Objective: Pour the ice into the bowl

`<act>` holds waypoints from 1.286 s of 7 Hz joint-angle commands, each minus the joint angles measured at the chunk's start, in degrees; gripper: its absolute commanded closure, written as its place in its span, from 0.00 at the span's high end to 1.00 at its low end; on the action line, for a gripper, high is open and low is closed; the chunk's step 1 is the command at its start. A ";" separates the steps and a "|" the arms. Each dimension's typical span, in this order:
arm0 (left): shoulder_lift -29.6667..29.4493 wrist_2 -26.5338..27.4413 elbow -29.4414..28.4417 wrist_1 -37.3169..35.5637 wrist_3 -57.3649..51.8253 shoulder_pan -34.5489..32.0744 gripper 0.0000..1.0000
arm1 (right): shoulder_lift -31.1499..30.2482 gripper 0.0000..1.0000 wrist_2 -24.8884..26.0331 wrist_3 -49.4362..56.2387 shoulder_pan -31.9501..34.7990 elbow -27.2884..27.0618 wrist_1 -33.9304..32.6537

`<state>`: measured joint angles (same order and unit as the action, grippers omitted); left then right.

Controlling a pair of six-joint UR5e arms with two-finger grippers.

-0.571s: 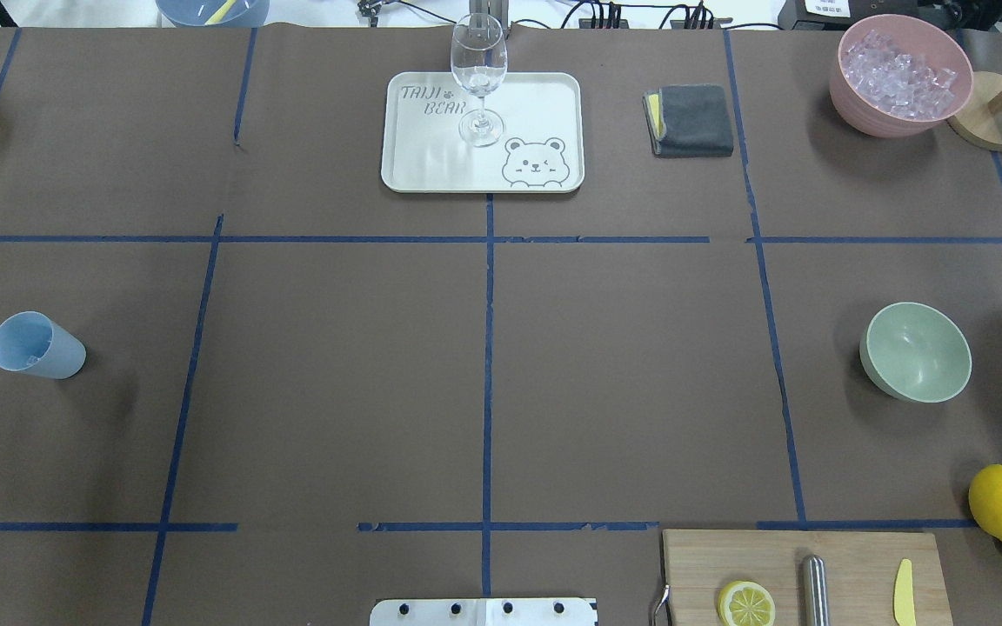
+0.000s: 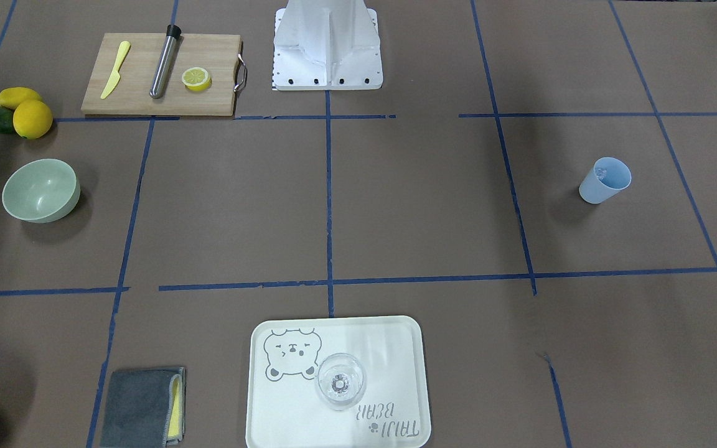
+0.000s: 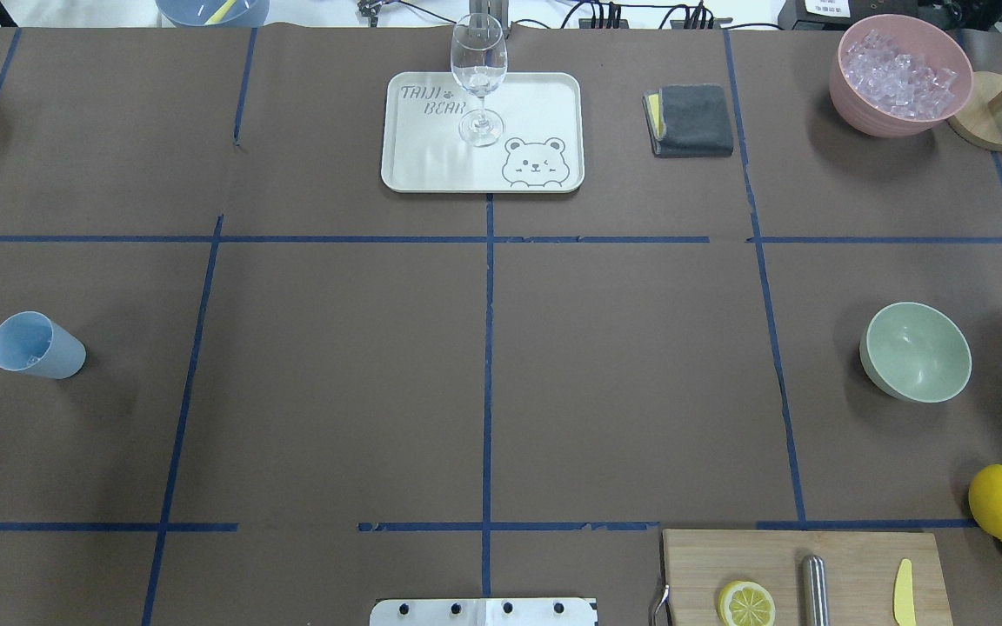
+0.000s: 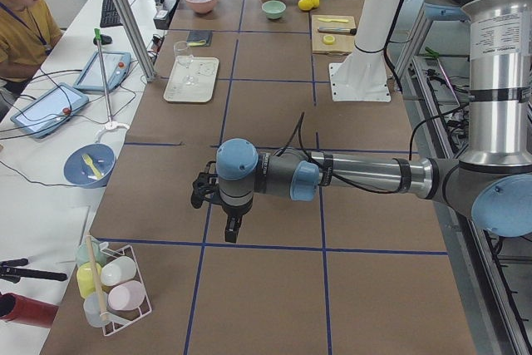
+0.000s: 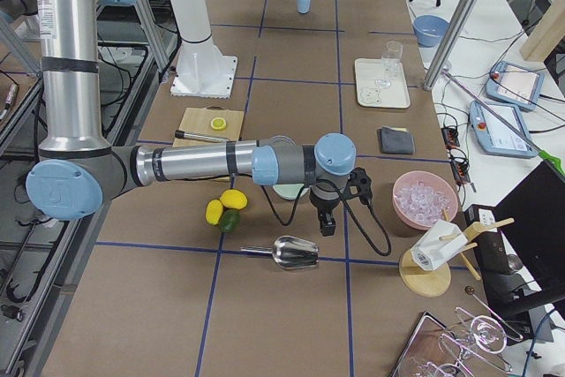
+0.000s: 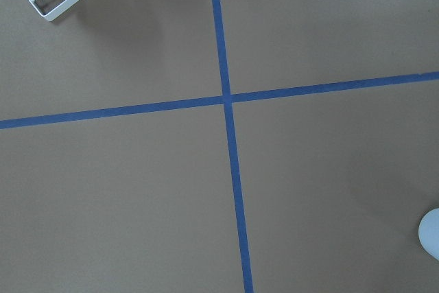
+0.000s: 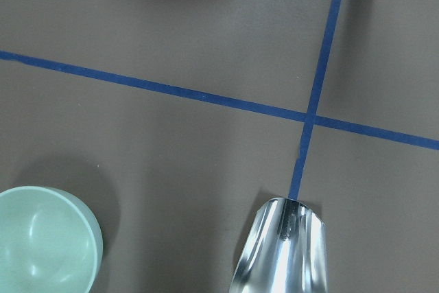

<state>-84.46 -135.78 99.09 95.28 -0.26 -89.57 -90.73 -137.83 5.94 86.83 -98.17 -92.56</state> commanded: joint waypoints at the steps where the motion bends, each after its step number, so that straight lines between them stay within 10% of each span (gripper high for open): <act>1: -0.18 -0.09 -2.05 0.35 -0.18 0.36 1.00 | -0.75 1.00 0.10 -0.14 0.00 0.69 1.76; 5: -1.49 -0.36 -1.62 2.89 0.52 0.97 1.00 | -3.31 1.00 -3.76 -7.11 -2.88 0.70 9.57; 9: -2.29 -0.36 -1.81 2.81 0.43 2.29 1.00 | -7.35 1.00 1.84 -37.96 -17.54 0.09 35.84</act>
<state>-86.78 -136.12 96.95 98.32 0.18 -87.71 -97.36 -138.43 -23.19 73.71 -98.07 -62.96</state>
